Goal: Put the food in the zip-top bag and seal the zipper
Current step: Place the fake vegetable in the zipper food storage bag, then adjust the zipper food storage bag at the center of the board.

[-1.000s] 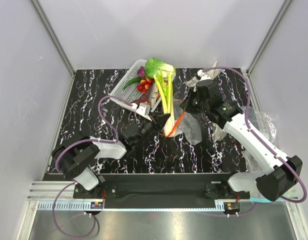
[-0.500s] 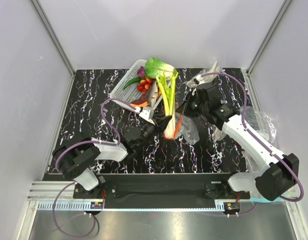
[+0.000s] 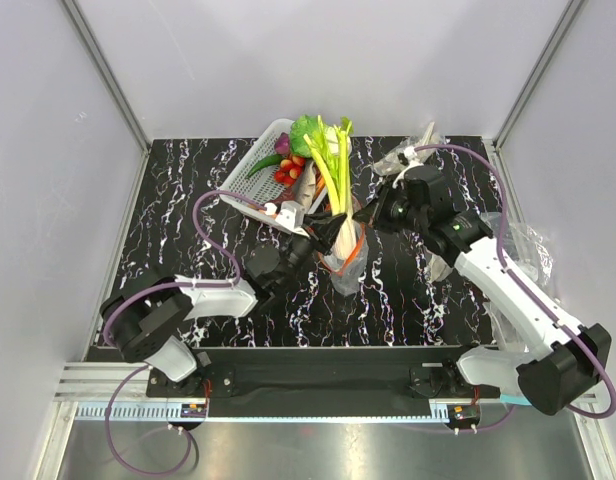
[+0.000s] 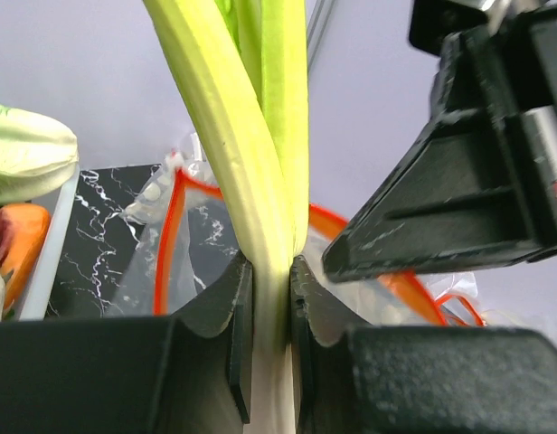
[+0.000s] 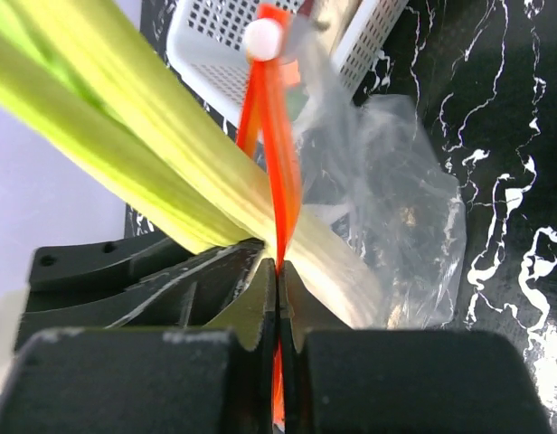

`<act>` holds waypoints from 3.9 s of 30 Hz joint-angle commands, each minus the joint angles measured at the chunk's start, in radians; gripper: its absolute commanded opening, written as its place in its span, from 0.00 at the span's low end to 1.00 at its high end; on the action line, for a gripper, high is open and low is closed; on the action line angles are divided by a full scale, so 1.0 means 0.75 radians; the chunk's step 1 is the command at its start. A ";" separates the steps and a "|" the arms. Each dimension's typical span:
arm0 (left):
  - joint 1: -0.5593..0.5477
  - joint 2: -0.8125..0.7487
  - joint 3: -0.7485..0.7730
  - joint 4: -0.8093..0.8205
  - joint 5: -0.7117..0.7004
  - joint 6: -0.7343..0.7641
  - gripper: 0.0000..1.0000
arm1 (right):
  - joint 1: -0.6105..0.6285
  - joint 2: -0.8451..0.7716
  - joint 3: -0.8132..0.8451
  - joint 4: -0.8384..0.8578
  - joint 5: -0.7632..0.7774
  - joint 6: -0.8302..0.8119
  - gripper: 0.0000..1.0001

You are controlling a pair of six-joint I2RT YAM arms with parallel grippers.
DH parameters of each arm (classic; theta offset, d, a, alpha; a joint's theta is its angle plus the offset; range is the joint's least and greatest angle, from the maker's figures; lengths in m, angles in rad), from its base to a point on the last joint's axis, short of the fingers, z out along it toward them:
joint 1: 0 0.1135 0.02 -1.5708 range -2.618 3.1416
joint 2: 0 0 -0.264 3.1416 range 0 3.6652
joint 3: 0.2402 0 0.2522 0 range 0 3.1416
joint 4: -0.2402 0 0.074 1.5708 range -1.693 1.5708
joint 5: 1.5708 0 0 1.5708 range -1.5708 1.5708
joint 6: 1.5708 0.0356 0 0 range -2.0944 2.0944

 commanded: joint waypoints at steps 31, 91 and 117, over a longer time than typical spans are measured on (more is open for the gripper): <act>-0.046 0.197 -0.077 0.536 0.184 -0.112 0.12 | -0.039 -0.020 -0.138 0.126 0.088 -0.275 0.80; 0.144 -0.089 0.623 -1.626 0.515 -0.276 0.00 | -0.039 -0.055 -0.106 0.126 -0.016 -0.534 0.07; 0.199 -0.124 0.605 -1.573 0.478 -0.292 0.00 | 0.163 0.082 0.109 -0.295 0.272 -0.477 0.85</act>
